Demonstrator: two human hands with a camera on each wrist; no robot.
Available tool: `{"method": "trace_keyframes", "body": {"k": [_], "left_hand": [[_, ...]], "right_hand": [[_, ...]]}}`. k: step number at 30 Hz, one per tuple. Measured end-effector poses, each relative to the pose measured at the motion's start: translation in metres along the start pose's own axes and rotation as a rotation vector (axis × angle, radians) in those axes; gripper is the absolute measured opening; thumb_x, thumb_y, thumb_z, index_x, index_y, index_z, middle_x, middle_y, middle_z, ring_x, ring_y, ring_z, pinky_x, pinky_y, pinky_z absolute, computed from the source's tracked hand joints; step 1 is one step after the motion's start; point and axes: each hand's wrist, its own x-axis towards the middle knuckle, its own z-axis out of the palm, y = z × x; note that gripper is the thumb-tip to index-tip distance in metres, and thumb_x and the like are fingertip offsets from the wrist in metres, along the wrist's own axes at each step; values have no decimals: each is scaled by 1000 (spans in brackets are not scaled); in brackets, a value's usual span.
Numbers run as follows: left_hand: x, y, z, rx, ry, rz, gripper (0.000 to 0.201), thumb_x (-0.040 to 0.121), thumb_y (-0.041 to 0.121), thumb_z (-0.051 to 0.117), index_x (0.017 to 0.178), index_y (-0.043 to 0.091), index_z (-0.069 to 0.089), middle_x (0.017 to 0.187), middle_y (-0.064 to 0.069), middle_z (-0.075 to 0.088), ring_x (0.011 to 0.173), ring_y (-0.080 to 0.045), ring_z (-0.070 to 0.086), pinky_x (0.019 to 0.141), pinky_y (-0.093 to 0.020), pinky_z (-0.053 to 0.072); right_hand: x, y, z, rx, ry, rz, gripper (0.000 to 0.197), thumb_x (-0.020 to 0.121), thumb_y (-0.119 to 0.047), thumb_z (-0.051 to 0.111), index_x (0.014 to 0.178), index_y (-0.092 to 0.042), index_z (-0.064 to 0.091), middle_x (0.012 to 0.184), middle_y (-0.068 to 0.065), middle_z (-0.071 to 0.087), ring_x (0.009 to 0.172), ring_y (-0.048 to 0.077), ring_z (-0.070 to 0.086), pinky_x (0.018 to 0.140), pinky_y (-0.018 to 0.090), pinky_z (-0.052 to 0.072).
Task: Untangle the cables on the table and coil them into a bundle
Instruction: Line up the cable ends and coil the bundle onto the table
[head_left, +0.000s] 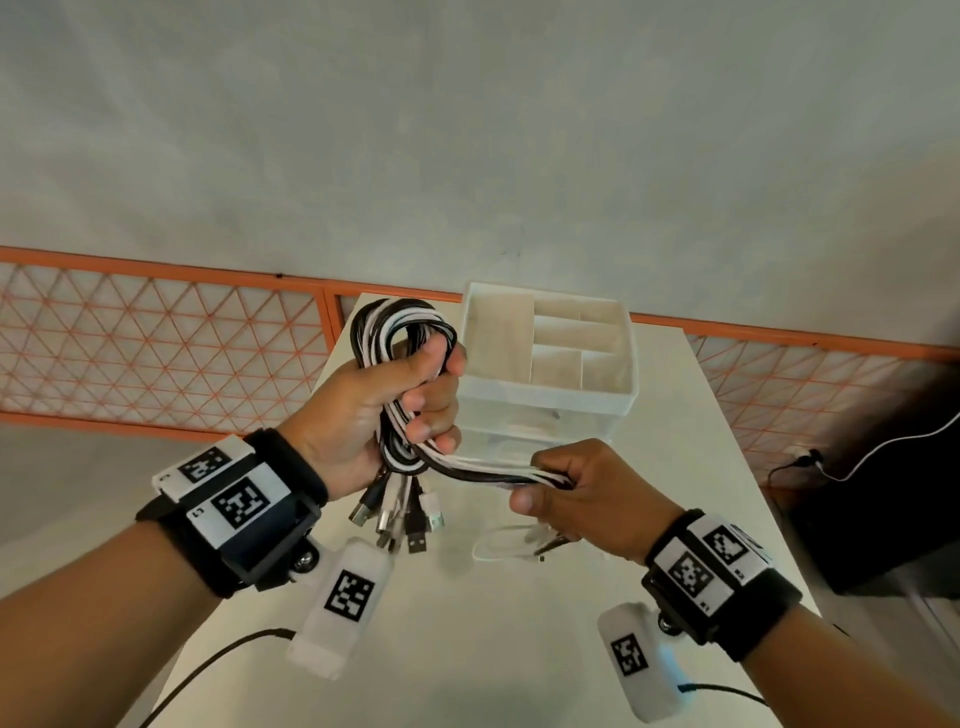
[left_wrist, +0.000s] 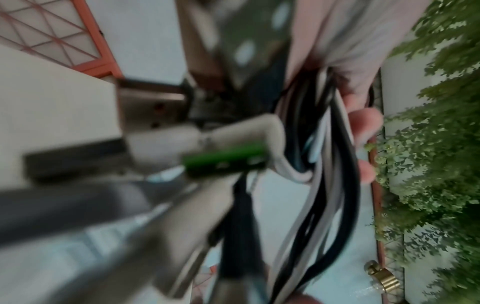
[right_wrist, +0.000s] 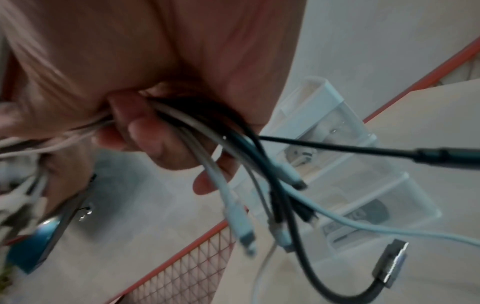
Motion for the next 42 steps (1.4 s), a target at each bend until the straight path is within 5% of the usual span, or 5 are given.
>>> {"method": "trace_keyframes", "body": {"k": [11, 24, 33, 36, 42], "left_hand": [[4, -28, 23, 1002, 90, -264, 21, 76, 25, 84, 79, 12, 67, 56, 7, 59, 43, -3, 51, 53, -20, 45], [14, -37, 14, 1135, 474, -64, 19, 85, 27, 70, 91, 10, 71, 78, -10, 73, 74, -24, 69, 61, -27, 51], [10, -24, 3, 908, 486, -10, 14, 92, 18, 64, 85, 10, 73, 74, 0, 75, 61, -3, 65, 69, -26, 52], [10, -27, 17, 667, 446, -10, 31, 90, 34, 68, 84, 4, 64, 72, -16, 66, 67, -31, 67, 78, -52, 60], [12, -28, 38, 507, 265, 10, 92, 61, 77, 64, 105, -4, 63, 94, -28, 67, 88, -39, 69, 84, -50, 58]], "right_hand": [[18, -32, -9, -283, 214, 85, 36, 67, -17, 85, 51, -15, 53, 47, -9, 42, 44, 6, 35, 45, 24, 32], [11, -48, -21, -46, 259, 34, 3, 85, -7, 74, 82, -7, 74, 56, -3, 60, 46, 8, 49, 45, 16, 37], [-5, -38, -31, 111, 262, -111, 22, 96, -8, 61, 113, -12, 75, 69, -4, 64, 65, 13, 61, 63, 16, 49], [-1, -43, -10, 63, 402, -266, 25, 98, -8, 59, 112, -21, 74, 67, -4, 61, 64, 12, 59, 66, 20, 51], [11, -51, 34, -107, 613, -484, 23, 99, -5, 54, 115, -7, 70, 85, 4, 63, 75, 14, 60, 69, 24, 52]]}}
